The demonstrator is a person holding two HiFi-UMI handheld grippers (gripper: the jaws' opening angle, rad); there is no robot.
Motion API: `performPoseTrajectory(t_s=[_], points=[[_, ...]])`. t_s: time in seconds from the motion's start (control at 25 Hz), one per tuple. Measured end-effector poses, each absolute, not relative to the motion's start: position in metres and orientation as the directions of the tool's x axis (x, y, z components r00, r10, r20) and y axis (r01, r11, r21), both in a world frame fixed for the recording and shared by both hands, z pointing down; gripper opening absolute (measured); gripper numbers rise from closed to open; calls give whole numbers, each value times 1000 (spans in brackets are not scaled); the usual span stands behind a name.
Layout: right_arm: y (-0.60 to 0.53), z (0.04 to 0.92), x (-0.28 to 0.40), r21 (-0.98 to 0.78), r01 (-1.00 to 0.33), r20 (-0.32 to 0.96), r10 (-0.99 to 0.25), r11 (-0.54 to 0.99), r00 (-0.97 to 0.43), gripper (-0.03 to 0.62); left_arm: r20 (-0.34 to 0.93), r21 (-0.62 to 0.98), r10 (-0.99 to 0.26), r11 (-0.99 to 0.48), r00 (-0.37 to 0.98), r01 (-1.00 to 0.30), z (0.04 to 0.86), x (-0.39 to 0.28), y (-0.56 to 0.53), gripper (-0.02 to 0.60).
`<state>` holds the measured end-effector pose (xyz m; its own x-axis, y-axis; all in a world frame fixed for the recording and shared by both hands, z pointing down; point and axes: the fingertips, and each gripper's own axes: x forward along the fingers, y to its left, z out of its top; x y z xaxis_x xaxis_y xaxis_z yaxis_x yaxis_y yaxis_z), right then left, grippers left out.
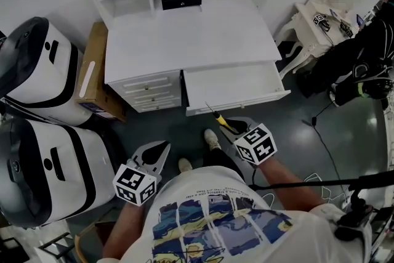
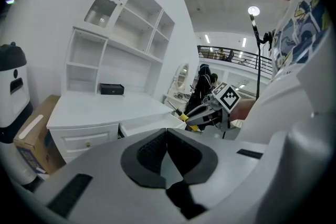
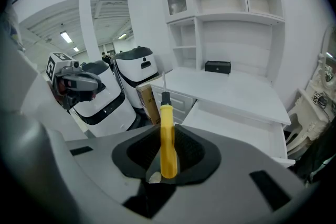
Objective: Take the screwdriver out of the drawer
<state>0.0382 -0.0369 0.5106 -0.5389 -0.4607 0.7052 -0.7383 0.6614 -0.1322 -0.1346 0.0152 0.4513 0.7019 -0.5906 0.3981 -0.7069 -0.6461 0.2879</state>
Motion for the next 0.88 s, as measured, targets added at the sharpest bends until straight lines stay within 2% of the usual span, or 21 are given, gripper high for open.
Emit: performPoseTrajectory(t_s=[0.88], points=[[-30, 513, 31, -145, -730, 700, -452, 668, -553, 101, 411, 293, -587, -640, 698, -711, 454, -138, 21, 14]])
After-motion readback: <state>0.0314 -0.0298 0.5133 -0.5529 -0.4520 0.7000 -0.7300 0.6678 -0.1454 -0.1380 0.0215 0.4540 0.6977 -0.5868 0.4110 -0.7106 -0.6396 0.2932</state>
